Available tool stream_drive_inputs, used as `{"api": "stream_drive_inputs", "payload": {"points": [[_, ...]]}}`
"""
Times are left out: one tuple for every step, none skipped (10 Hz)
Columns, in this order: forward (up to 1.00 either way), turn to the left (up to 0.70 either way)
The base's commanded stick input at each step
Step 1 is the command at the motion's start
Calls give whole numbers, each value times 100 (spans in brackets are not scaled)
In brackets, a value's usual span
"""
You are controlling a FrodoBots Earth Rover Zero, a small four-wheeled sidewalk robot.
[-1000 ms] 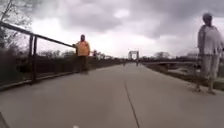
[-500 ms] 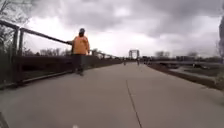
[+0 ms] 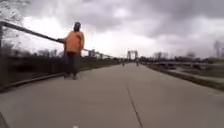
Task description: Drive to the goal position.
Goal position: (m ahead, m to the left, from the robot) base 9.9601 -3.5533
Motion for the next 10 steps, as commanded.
{"api": "stream_drive_inputs", "payload": {"points": [[100,0],[100,0],[100,0],[100,0],[100,0],[100,0],[100,0],[100,0],[100,0],[100,0]]}}
